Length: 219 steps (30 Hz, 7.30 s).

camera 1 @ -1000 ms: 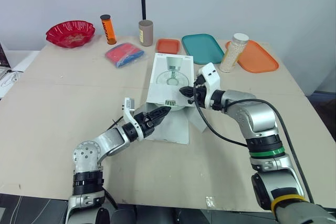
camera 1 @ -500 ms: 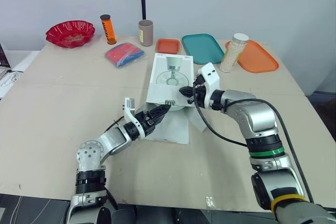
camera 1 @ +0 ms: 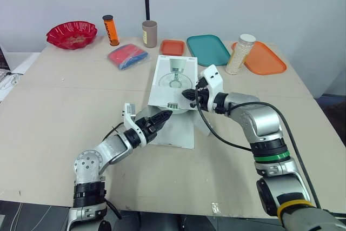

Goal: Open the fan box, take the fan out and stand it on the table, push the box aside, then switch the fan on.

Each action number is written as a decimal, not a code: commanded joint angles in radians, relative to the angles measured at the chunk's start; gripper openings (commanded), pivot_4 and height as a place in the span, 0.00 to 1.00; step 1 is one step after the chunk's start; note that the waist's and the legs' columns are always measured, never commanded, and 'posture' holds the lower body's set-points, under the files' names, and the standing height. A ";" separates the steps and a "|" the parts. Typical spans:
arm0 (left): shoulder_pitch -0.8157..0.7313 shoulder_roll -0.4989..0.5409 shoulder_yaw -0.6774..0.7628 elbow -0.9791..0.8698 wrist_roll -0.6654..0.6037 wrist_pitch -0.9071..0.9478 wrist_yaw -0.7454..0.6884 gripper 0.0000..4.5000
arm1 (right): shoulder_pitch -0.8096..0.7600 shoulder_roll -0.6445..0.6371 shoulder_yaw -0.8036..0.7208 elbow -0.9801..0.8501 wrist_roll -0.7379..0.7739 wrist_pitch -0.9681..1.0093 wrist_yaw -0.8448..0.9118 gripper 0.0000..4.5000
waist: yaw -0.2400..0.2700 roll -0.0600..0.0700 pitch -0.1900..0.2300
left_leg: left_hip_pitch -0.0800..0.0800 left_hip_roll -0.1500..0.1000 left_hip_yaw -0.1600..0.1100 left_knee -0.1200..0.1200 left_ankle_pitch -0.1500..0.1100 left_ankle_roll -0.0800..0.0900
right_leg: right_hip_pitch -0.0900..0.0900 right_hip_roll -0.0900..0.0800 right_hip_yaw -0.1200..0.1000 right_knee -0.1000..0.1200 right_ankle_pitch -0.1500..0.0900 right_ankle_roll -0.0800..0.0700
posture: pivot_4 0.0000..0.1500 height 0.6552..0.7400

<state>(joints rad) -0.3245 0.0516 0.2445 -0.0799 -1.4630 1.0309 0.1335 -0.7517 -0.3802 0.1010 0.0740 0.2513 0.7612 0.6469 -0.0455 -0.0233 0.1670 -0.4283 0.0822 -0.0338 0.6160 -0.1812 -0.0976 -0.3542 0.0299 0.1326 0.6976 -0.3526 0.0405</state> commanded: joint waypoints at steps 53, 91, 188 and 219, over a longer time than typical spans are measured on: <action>-0.036 -0.073 -0.115 0.159 -0.031 -0.172 -0.048 0.78 | 0.028 -0.046 0.024 -0.080 -0.009 0.070 0.013 0.00 | 0.001 -0.001 0.001 | -0.001 -0.001 0.000 0.000 0.000 0.000 | 0.000 -0.001 0.000 -0.002 -0.001 0.001 | 1.00 0.99; -0.044 -0.146 0.013 0.170 0.056 -0.125 -0.016 0.26 | 0.042 -0.044 0.032 -0.101 -0.007 0.077 -0.002 0.00 | -0.001 -0.002 0.001 | -0.001 -0.002 0.000 -0.001 0.000 0.000 | 0.000 -0.001 0.000 -0.003 -0.001 0.004 | 1.00 0.99; 0.341 0.317 -0.112 -0.129 -0.374 -0.201 -0.010 0.98 | 0.025 0.000 0.080 -0.042 -0.032 0.004 0.025 0.00 | -0.003 -0.004 0.000 | 0.001 -0.001 0.001 -0.012 0.002 -0.004 | -0.002 -0.002 0.002 -0.011 0.000 0.006 | 1.00 0.99; 0.480 0.284 -0.167 -0.340 -0.509 -0.234 0.239 0.42 | 0.025 -0.019 0.082 -0.057 -0.035 0.013 0.019 0.00 | -0.001 -0.005 -0.001 | 0.002 0.000 0.001 -0.013 0.003 -0.004 | 0.000 -0.002 0.002 -0.012 0.000 0.006 | 1.00 0.99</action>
<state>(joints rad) 0.1158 0.3174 0.0971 -0.4136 -1.9773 0.7822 0.3249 -0.7302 -0.3921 0.1627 0.0038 0.2292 0.7600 0.6620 -0.0469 -0.0285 0.1662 -0.4264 0.0817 -0.0327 0.6033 -0.1785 -0.1016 -0.3542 0.0277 0.1345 0.6859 -0.3523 0.0461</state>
